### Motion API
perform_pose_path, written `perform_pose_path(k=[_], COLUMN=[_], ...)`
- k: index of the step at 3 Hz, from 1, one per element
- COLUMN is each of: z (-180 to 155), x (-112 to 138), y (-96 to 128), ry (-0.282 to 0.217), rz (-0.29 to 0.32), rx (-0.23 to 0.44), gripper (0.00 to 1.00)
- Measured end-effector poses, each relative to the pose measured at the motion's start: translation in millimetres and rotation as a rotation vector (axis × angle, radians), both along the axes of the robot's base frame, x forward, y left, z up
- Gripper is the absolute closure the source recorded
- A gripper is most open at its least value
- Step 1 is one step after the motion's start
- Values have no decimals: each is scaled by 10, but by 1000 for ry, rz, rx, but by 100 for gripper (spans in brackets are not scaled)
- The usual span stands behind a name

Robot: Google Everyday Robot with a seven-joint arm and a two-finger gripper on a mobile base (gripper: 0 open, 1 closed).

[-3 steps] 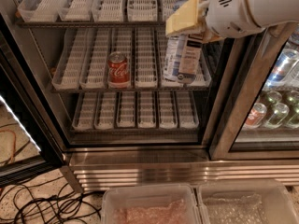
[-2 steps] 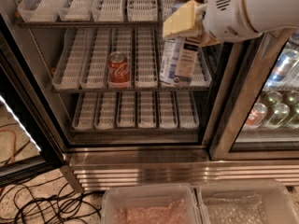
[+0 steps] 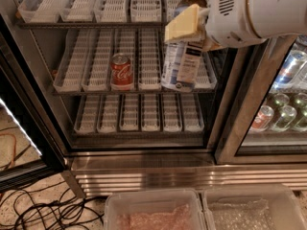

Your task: Pick blue plastic bottle from top shelf of fridge

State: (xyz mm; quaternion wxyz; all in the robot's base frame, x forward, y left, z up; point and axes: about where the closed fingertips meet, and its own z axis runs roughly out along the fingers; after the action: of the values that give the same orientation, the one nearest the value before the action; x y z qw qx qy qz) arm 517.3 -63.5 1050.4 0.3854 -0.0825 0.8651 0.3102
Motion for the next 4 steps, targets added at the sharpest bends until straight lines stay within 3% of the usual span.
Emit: perform_pose_path(k=[1,2,3,4], z=[-264,-670,-905,-894], x=[-156,-505,-701,-710], y=[166,561,764,773], ry=[43,119,173,171], rz=[10,37,62,64], rx=[-16,-36,-37,-37], gripper=[100,100,100,100])
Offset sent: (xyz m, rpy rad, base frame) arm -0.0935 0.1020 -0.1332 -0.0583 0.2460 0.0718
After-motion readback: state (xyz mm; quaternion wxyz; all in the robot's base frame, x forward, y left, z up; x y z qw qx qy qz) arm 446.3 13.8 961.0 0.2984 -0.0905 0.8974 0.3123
